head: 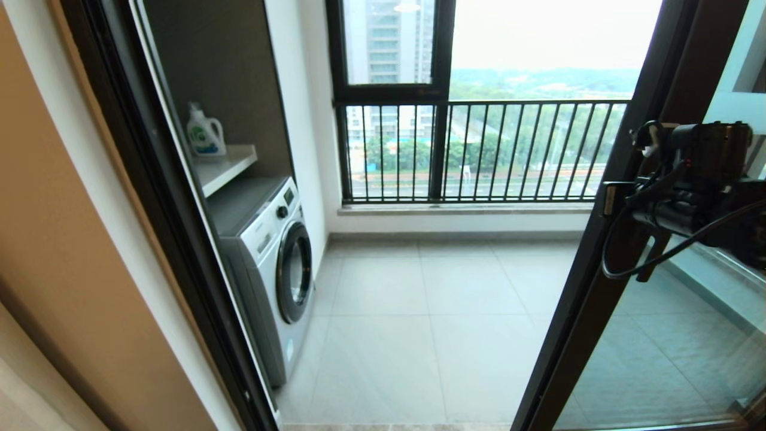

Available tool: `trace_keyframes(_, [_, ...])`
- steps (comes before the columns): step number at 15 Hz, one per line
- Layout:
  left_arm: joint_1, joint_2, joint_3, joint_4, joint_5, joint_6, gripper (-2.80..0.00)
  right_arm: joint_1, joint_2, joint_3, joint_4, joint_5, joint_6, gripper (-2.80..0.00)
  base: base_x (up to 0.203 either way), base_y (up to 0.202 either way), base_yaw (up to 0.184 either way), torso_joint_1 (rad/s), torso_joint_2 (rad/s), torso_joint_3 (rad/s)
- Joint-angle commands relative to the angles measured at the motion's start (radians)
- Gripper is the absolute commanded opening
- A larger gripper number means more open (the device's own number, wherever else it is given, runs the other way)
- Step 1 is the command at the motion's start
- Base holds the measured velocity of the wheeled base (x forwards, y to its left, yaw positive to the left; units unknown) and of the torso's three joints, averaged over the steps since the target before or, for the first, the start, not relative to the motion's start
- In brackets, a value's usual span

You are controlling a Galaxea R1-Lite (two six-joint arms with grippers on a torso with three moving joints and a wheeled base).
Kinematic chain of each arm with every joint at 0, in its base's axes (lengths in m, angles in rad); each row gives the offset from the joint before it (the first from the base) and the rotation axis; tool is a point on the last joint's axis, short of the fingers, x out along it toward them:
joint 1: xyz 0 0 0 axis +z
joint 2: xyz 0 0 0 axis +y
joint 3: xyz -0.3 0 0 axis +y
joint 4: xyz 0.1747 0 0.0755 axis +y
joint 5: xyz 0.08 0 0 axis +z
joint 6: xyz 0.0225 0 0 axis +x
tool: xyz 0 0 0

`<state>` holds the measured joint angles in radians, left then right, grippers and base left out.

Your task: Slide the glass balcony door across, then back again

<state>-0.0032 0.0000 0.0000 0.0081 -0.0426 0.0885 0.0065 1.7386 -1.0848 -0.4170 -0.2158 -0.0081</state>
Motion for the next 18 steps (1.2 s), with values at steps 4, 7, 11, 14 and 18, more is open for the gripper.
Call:
trace_keyframes(4, [0.0, 0.002, 0.0, 0.0, 0.0, 0.0, -2.8, 0.091, -0.514, 0.164, 0.128, -0.043, -0.039, -2.8, 0.0, 0.0, 0.0, 0.0, 0.0, 0.0])
trace_keyframes(7, [0.0, 0.0, 0.0, 0.0, 0.0, 0.0, -2.8, 0.102, -0.839, 0.183, 0.306, -0.082, -0.126, -2.8, 0.0, 0.0, 0.0, 0.0, 0.0, 0.0])
trace_keyframes(11, [0.0, 0.002, 0.0, 0.0, 0.0, 0.0, -2.8, 0.047, -1.226, 0.138, 0.616, -0.097, -0.275, -2.8, 0.0, 0.0, 0.0, 0.0, 0.0, 0.0])
trace_keyframes(14, [-0.001, 0.002, 0.0, 0.0, 0.0, 0.0, -2.8, -0.046, -1.42, 0.088, 0.821, -0.016, -0.328, -2.8, 0.0, 0.0, 0.0, 0.0, 0.0, 0.0])
trace_keyframes(18, [0.0, 0.002, 0.0, 0.0, 0.0, 0.0, -2.8, -0.037, -1.513, -0.041, 1.053, 0.034, -0.285, -2.8, 0.0, 0.0, 0.0, 0.0, 0.0, 0.0])
